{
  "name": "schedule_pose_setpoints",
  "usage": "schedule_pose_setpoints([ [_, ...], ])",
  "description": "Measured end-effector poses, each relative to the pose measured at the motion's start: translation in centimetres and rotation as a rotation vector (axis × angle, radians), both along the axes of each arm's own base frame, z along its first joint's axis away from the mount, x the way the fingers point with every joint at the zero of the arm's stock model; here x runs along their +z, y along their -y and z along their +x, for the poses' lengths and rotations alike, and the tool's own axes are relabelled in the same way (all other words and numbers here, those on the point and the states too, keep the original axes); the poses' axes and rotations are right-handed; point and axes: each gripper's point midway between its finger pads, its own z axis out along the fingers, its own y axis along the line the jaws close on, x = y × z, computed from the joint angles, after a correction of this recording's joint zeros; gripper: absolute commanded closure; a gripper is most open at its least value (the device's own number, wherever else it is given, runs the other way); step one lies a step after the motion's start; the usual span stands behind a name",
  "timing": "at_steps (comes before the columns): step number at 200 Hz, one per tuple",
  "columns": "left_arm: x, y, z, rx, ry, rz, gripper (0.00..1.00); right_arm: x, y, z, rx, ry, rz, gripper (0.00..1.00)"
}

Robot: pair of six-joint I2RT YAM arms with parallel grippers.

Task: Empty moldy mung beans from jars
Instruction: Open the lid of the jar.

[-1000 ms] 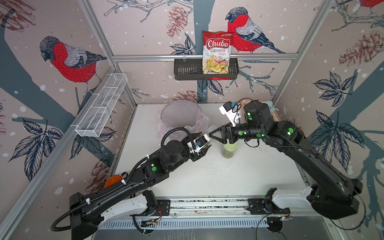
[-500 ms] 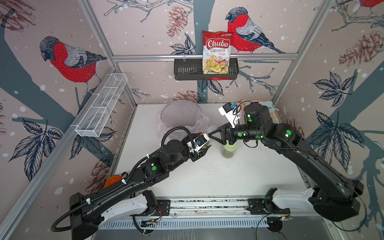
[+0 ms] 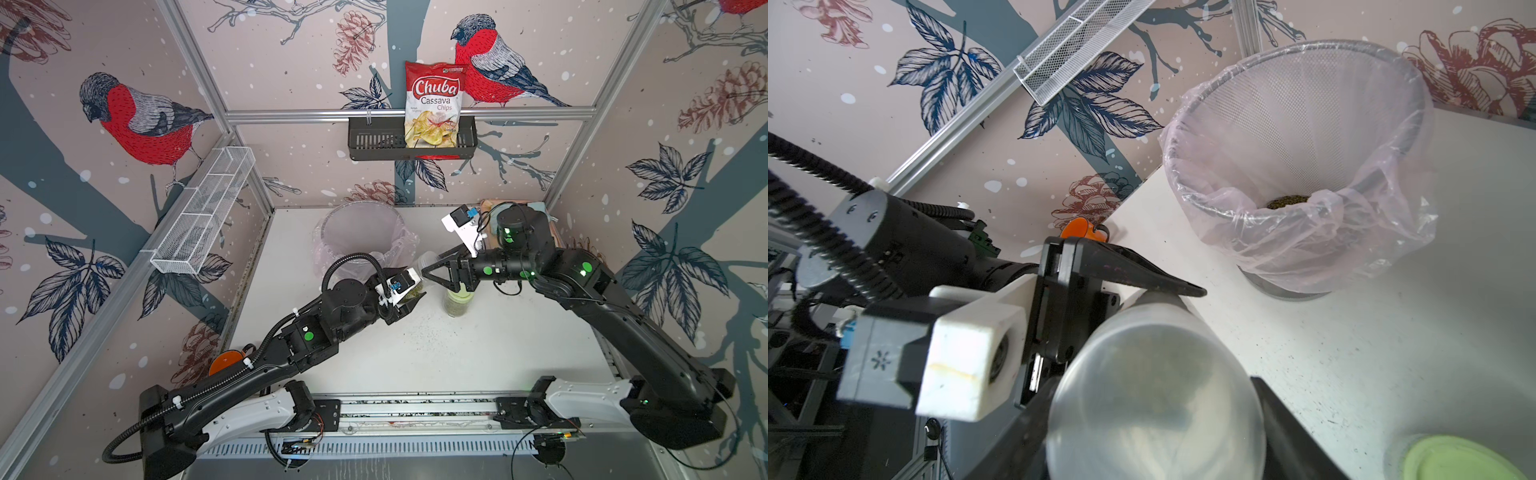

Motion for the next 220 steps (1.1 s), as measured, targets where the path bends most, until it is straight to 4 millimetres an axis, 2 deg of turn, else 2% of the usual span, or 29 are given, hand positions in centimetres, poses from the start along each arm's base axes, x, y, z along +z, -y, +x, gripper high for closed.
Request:
schedule_pose_setpoints([
  [35,-0.1,0.0,-0.1,-0.006,-0.001,0.006,0.86,0.4,0.3,0.0,0.021,0.028,0.015,0.34],
  [93,-0.6,-0.1,-0.1,-0.006,-0.009,0.022,0.87,0.2,0.5,1.1,0.03,0.056,0.03,0.35],
  [152,-0.6,-0.2,0.1,0.004,-0.009,0.023,0.87,2.7,2.0,1.5,0.004,0.099,0.081,0.35],
  [220,-0.5,-0.4,0.1,0.007,-0.006,0.02,0.86,1.9,3.8,4.2,-0.075,0.088,0.082,0.35],
])
